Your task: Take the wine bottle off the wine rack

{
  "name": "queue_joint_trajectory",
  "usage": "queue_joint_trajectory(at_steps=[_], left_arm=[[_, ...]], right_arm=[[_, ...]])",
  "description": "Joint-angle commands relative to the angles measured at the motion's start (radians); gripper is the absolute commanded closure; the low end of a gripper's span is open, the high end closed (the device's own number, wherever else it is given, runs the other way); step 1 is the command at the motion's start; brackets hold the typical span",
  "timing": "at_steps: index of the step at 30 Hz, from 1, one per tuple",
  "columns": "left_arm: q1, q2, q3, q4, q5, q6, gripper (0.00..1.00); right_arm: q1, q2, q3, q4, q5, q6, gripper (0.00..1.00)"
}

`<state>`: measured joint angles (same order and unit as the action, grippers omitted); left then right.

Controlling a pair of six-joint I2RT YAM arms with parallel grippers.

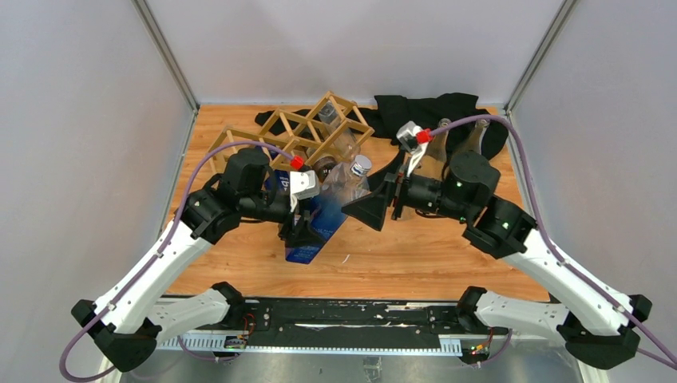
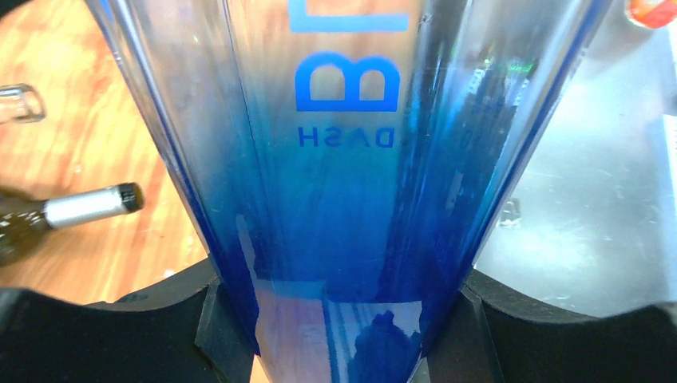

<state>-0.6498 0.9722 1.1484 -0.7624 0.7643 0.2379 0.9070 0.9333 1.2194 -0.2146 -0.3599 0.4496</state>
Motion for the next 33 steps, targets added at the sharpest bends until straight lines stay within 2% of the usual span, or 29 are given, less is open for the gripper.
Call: queue_joint_trajectory(at_steps=[1, 10, 11, 14, 16, 17, 18, 19, 21, 22, 28, 33], left_arm=[[0.006, 0.006, 0.088, 0.030, 0.177, -0.024, 1.00], [0.005, 0.035, 0.117, -0.087, 0.251, 0.050, 1.00], [0.006, 0.037, 0.116, -0.090, 0.250, 0.051, 1.00], [0.006, 0.037, 0.119, -0.094, 0.233, 0.065, 0.96], [0.007, 0.040, 0.124, -0.101, 0.217, 0.075, 0.87], [0.008, 0.039, 0.126, -0.110, 0.205, 0.086, 0.77], [0.007, 0.038, 0.125, -0.113, 0.187, 0.093, 0.60], [0.010, 0.036, 0.123, -0.116, 0.159, 0.097, 0.44], [0.010, 0.028, 0.117, -0.115, 0.087, 0.128, 0.05], [0.011, 0.025, 0.116, -0.116, 0.051, 0.142, 0.01], [0.026, 0.019, 0.127, -0.117, -0.153, 0.215, 0.00], [0.088, 0.016, 0.140, -0.095, -0.229, 0.243, 0.00]], right_arm=[[0.002, 0.047, -0.005, 0.095, -0.047, -0.045, 0.05], [0.042, 0.124, -0.003, 0.179, -0.115, -0.060, 0.05], [0.047, 0.129, -0.002, 0.185, -0.127, -0.062, 0.09], [0.053, 0.141, 0.006, 0.171, -0.143, -0.071, 0.38], [0.055, 0.144, 0.015, 0.126, -0.127, -0.079, 0.60], [0.055, 0.142, 0.018, 0.107, -0.115, -0.086, 0.75], [0.055, 0.137, 0.023, 0.085, -0.096, -0.097, 0.89], [0.055, 0.131, 0.028, 0.058, -0.072, -0.108, 0.99], [0.054, 0.117, 0.039, -0.004, -0.006, -0.137, 1.00], [0.053, 0.107, 0.043, -0.036, 0.034, -0.150, 1.00], [0.049, 0.035, 0.050, -0.225, 0.276, -0.212, 1.00], [0.042, -0.038, 0.020, -0.355, 0.526, -0.237, 1.00]])
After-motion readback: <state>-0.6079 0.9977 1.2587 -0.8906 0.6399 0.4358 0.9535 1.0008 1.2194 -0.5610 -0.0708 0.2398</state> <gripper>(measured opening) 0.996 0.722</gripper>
